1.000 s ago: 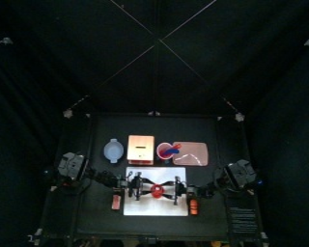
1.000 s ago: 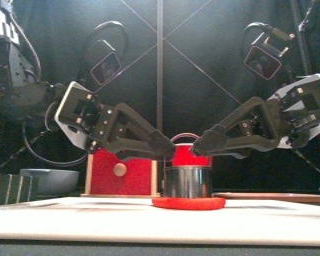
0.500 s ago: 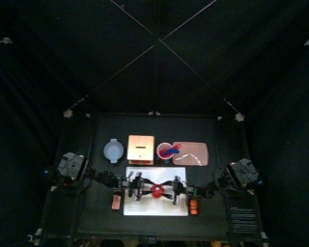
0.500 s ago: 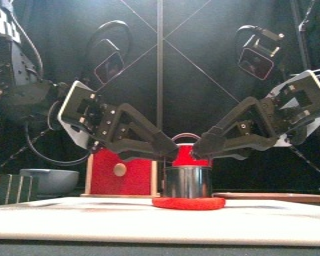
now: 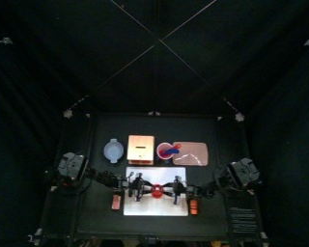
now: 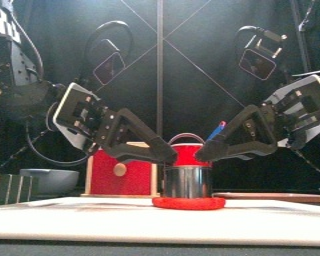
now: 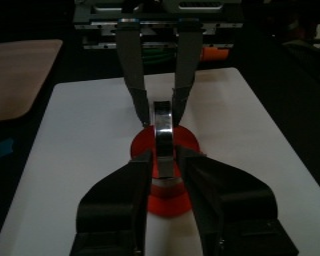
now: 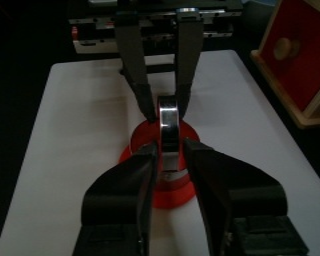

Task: Get the cutter from the drawer then cut the dough then place the extra dough in the bowl
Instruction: Cut the dough

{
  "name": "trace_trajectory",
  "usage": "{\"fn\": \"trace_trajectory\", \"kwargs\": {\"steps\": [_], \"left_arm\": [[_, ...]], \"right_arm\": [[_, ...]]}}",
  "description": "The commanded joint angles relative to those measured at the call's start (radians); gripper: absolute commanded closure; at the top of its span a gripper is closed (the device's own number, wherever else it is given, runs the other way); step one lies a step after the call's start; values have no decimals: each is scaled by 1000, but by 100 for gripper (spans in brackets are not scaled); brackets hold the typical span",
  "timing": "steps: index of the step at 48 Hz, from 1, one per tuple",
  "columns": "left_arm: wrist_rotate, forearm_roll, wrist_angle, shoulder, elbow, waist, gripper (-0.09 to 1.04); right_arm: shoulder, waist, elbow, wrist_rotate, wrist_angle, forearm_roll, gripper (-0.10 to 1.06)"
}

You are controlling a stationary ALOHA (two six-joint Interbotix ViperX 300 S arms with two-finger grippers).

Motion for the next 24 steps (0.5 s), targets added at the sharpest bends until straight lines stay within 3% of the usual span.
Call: {"fn": "trace_trajectory", "kwargs": {"steps": [1, 24], "left_arm": [[2, 2, 6, -26, -18, 2, 32], [0, 6, 92, -18, -15, -5, 38]], "right_arm": [[-29, -5, -11, 0, 2, 2, 36], [9, -2, -15, 11, 98, 28, 45]]}}
